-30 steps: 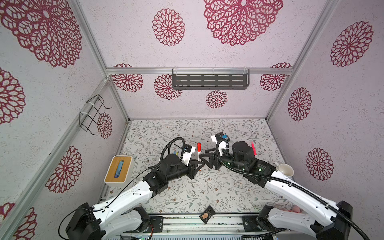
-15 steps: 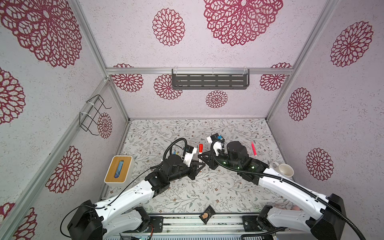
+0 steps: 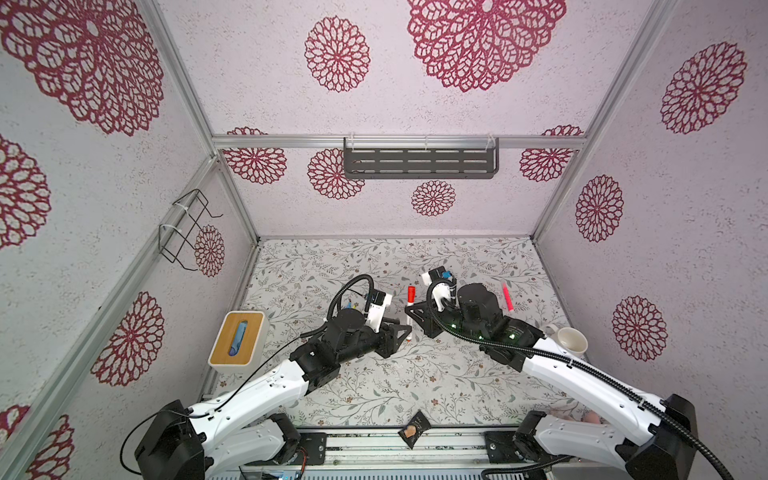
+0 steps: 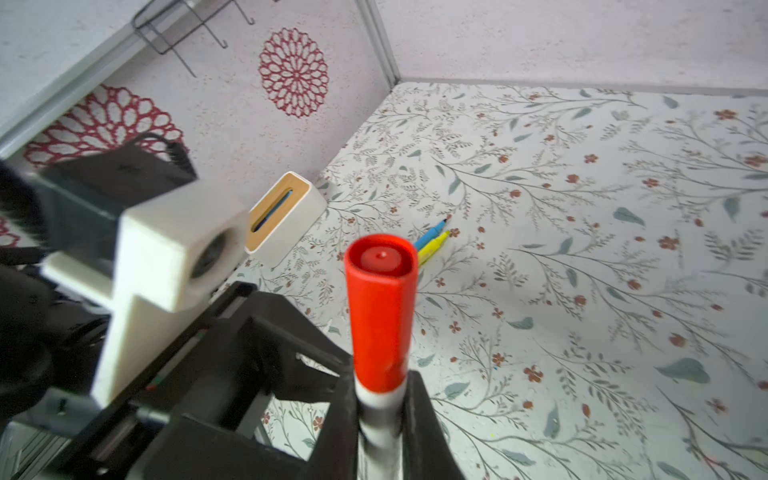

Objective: Insert the pens into the pen caps
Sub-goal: 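Carry the capped marker toward the pink marker while the left gripper draws back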

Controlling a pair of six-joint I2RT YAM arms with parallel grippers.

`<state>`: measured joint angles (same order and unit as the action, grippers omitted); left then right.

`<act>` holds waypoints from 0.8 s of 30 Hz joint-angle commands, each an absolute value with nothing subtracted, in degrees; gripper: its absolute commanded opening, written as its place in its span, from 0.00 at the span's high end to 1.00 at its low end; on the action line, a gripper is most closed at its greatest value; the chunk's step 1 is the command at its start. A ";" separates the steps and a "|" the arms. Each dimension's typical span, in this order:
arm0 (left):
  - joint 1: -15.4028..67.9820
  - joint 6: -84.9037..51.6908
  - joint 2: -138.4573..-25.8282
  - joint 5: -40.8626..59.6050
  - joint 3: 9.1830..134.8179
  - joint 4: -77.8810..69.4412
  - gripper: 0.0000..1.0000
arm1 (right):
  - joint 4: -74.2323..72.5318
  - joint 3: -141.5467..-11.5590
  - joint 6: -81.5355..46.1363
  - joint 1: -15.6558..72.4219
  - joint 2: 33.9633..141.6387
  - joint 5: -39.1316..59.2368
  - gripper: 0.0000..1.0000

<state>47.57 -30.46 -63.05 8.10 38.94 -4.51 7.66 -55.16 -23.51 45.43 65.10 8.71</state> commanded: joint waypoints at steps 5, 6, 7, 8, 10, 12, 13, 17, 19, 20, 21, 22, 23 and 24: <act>47.81 -30.73 -60.13 4.05 38.43 -1.95 0.53 | 19.87 -57.91 -20.48 39.37 65.58 -2.11 0.97; 47.81 -30.71 -59.90 3.75 38.21 -1.70 0.53 | 21.46 -58.01 -20.19 38.19 66.29 -2.91 0.97; 47.81 -30.70 -59.58 3.61 38.07 -1.51 0.53 | 22.73 -58.09 -20.18 37.02 66.88 -3.61 0.97; 47.81 -30.68 -59.34 3.52 37.82 -1.34 0.53 | 24.10 -58.10 -20.02 35.54 67.69 -4.25 0.98; 47.81 -30.76 -58.73 3.35 37.45 -1.15 0.53 | 26.10 -58.10 -18.98 32.74 69.20 -5.21 0.98; 47.81 -30.76 -57.96 3.17 37.02 -0.90 0.53 | 27.80 -58.01 -17.17 29.95 70.91 -6.87 0.99; 47.81 -30.78 -57.56 3.08 36.79 -0.79 0.53 | 28.15 -57.88 -16.13 28.62 71.75 -6.90 0.99; 47.81 -30.89 -55.60 2.77 35.77 -0.32 0.53 | 27.75 -57.31 -13.43 22.62 75.41 -6.11 1.00; 47.81 -30.85 -54.51 2.46 35.36 0.12 0.54 | 27.37 -57.52 -12.51 19.88 77.22 -5.70 1.00; 47.81 -30.86 -53.96 2.31 35.04 0.33 0.53 | 27.50 -57.97 -11.96 18.58 78.44 -5.85 1.00; 47.81 -30.93 -53.42 2.12 34.78 0.51 0.53 | 27.95 -58.65 -11.36 17.56 79.65 -5.91 1.00; 47.81 -30.96 -52.83 1.96 34.42 0.70 0.53 | 28.81 -59.62 -10.56 16.38 81.33 -5.55 1.00; 47.81 -30.95 -52.37 1.68 34.04 0.85 0.53 | 29.47 -60.61 -9.73 15.44 83.02 -5.28 1.00; 47.81 -30.94 -51.93 1.50 33.78 0.96 0.53 | 30.12 -61.46 -9.15 14.71 84.49 -5.34 0.99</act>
